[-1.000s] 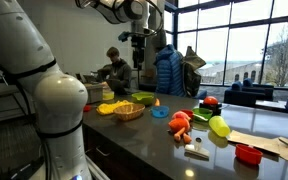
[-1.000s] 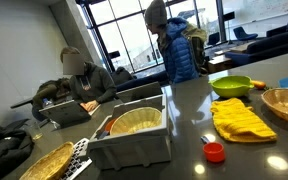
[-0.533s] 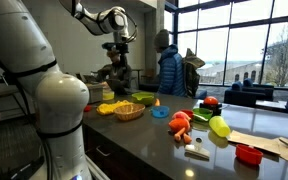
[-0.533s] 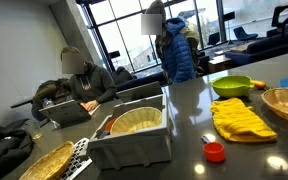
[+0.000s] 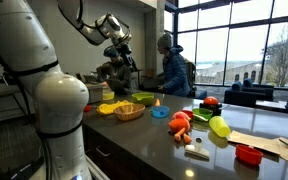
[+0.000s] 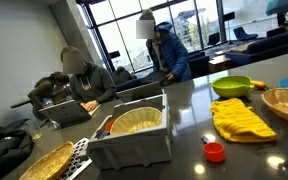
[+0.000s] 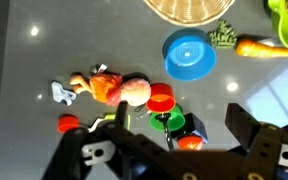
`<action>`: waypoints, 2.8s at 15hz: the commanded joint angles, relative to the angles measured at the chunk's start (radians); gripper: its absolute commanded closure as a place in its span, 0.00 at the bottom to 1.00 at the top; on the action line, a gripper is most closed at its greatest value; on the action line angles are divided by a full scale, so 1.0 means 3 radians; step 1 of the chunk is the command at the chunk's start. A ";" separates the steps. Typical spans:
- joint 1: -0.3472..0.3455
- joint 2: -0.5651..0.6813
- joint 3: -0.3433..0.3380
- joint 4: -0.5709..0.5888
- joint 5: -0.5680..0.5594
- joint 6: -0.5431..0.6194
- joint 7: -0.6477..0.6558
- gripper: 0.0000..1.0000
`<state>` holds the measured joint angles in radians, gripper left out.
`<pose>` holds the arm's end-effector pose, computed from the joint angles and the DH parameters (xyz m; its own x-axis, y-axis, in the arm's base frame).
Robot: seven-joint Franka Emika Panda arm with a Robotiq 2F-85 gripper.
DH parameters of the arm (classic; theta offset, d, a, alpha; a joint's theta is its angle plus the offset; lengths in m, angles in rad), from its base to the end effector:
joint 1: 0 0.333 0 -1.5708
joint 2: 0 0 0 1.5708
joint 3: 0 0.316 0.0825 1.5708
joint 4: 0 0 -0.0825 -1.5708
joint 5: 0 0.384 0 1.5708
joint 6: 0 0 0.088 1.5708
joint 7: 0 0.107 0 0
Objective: Move the white clip to the left
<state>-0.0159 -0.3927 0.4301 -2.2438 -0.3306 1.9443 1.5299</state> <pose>0.4159 0.1774 0.5212 0.4601 -0.7616 0.4563 -0.8550 -0.5187 -0.0037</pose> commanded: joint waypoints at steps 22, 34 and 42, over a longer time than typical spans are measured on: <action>-0.0119 0.0144 -0.0867 0.0633 -0.1075 -0.0728 0.1338 0.00; -0.0262 0.0387 -0.1743 0.0018 0.1113 -0.0042 0.0398 0.00; -0.0358 0.0530 -0.1795 -0.0331 0.2068 -0.0268 0.0160 0.00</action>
<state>-0.1040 -0.2288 -0.1175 -2.3335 0.2637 1.8847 1.5757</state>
